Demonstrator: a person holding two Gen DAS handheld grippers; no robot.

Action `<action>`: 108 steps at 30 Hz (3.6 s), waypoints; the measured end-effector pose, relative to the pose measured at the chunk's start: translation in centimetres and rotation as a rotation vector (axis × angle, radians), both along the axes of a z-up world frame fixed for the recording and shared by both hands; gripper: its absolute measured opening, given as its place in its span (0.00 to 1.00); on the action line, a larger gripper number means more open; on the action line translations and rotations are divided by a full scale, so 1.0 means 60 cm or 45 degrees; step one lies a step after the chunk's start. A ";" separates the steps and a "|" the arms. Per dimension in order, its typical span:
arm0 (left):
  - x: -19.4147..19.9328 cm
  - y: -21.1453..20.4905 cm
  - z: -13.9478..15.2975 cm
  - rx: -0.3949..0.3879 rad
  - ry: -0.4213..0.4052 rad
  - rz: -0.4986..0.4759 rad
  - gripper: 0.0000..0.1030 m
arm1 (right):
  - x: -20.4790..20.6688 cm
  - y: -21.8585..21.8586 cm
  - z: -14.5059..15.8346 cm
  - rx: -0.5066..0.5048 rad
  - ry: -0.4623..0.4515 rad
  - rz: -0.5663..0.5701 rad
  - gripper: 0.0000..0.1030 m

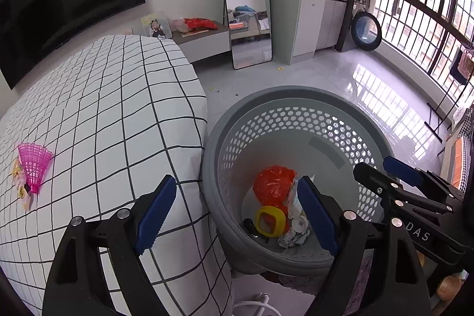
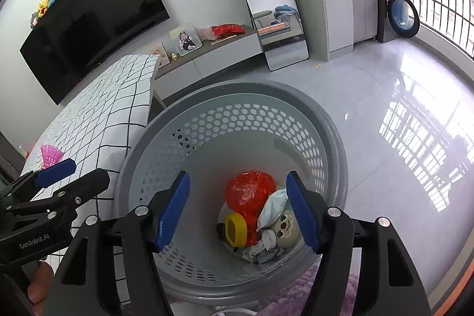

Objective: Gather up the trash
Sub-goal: 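Move both open tools from the basket back over the bed, then grasp the pink shuttlecock with the right tool while the left tool moves toward the pink wrapper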

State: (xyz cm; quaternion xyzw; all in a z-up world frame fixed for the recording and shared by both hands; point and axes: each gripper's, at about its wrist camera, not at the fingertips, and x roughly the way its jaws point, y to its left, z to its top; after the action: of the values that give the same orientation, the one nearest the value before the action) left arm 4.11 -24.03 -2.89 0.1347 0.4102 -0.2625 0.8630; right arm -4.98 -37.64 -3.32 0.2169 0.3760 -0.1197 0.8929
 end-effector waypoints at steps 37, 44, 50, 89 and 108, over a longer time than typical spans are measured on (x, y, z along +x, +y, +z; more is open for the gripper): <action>0.065 0.427 0.041 -0.046 -0.103 0.593 0.82 | 0.160 0.381 0.071 -0.020 -0.067 0.575 0.64; 0.086 0.508 0.021 -0.036 -0.078 0.709 0.82 | 0.208 0.442 0.067 -0.038 -0.032 0.651 0.64; 0.116 0.549 0.007 -0.051 -0.053 0.766 0.82 | 0.244 0.485 0.068 -0.081 0.005 0.694 0.64; 0.166 0.618 -0.015 -0.082 -0.033 0.881 0.82 | 0.442 0.594 0.020 -0.130 0.196 0.633 0.64; 0.153 0.596 -0.001 -0.049 -0.035 0.869 0.82 | 0.413 0.577 0.043 -0.207 0.129 0.645 0.42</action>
State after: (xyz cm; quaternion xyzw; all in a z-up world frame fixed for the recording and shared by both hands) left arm 13.30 11.76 -2.95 -0.0232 0.4150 0.0355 0.9089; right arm 19.78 -3.02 -0.72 0.0372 0.4516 0.0668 0.8889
